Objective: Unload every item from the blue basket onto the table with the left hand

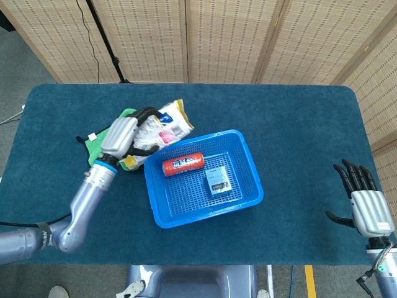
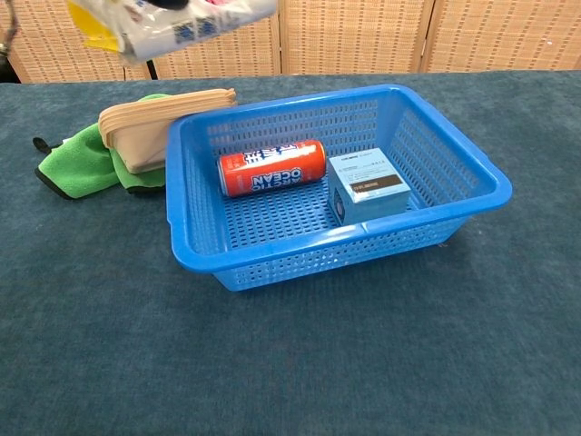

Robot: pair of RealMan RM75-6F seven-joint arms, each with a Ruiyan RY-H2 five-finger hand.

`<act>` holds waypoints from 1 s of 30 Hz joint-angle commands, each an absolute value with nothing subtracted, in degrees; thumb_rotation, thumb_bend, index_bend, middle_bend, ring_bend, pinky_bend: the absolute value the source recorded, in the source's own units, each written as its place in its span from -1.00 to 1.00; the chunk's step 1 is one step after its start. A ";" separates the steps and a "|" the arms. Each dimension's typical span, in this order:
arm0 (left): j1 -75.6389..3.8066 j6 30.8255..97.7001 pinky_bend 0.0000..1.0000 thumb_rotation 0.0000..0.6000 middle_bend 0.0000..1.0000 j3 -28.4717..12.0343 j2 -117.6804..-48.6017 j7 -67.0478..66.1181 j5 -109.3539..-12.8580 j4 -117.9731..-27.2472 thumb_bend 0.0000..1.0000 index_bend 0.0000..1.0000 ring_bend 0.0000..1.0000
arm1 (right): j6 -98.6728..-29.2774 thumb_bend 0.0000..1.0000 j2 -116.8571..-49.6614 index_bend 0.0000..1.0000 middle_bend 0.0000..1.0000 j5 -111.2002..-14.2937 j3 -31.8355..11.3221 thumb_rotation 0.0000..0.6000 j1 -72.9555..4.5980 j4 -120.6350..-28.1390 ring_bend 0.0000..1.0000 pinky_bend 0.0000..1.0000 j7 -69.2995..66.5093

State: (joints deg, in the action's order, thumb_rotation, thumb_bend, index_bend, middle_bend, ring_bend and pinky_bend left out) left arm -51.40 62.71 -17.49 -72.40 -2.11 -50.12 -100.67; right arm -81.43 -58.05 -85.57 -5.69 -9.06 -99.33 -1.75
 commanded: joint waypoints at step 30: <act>-37.36 62.83 -0.99 1.00 -1.00 -12.27 -69.61 27.69 -83.97 -88.11 -0.80 -1.00 -1.00 | -82.22 -1.00 -57.24 -1.00 -1.00 -86.46 -5.30 1.00 -8.70 -100.07 -1.00 -1.00 -3.06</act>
State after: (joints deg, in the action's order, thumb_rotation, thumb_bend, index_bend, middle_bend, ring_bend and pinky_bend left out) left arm -37.92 59.36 -11.59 -71.32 27.09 -80.17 -83.22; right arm -82.18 -57.29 -86.44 -5.28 -8.71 -100.04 -3.02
